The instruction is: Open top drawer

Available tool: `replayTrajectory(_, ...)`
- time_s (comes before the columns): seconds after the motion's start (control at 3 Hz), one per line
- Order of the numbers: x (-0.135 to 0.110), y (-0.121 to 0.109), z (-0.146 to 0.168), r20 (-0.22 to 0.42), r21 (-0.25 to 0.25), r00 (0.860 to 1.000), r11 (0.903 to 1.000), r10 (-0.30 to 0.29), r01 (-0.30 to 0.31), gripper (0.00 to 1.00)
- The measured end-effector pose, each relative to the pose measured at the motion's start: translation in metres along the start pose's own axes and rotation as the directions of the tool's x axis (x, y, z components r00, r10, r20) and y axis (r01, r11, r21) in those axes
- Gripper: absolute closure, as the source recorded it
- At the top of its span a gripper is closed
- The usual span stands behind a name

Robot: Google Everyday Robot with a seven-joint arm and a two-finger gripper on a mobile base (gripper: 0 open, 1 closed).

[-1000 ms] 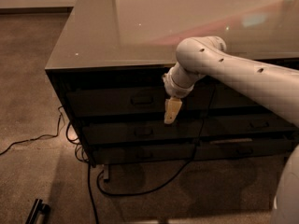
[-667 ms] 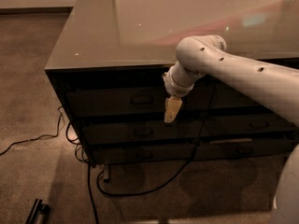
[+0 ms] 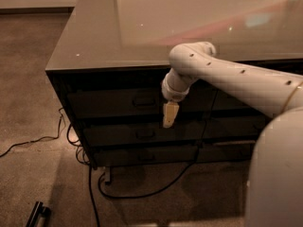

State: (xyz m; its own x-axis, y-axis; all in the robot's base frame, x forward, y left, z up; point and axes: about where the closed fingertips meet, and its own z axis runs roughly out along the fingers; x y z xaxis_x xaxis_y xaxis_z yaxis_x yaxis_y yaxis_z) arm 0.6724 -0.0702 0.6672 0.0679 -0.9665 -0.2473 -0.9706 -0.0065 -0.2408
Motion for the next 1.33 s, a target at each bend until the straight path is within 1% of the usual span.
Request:
replayTrajectory(0.67, 0.012, -0.012, 0.024, -0.038, -0.04, 0.999, 0.9992, -0.004, 0.003, 0.0)
replayTrajectory(1.0, 0.023, -0.015, 0.031, -0.053, -0.059, 0.999, 0.9982, 0.008, -0.011, 0.0)
replayTrajectory(1.33, 0.028, -0.009, 0.036, -0.071, -0.08, 0.997, 0.9966, 0.012, -0.018, 0.19)
